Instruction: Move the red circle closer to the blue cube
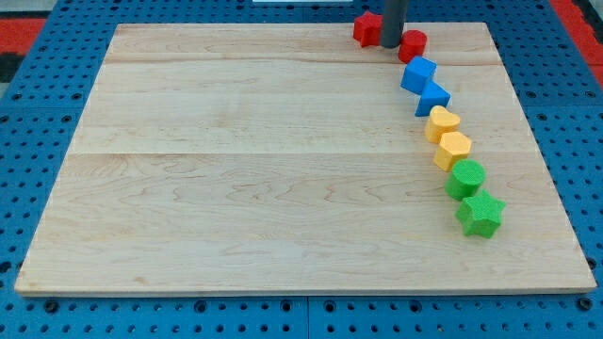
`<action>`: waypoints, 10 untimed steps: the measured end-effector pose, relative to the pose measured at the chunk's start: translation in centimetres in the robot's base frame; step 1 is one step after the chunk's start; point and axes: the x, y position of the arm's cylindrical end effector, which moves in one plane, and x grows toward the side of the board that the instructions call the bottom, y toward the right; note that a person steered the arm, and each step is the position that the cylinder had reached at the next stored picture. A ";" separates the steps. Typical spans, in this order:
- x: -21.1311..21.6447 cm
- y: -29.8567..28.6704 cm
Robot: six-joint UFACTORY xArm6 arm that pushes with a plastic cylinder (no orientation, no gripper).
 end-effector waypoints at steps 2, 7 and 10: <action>-0.9 2.6; -0.8 3.9; -0.3 6.4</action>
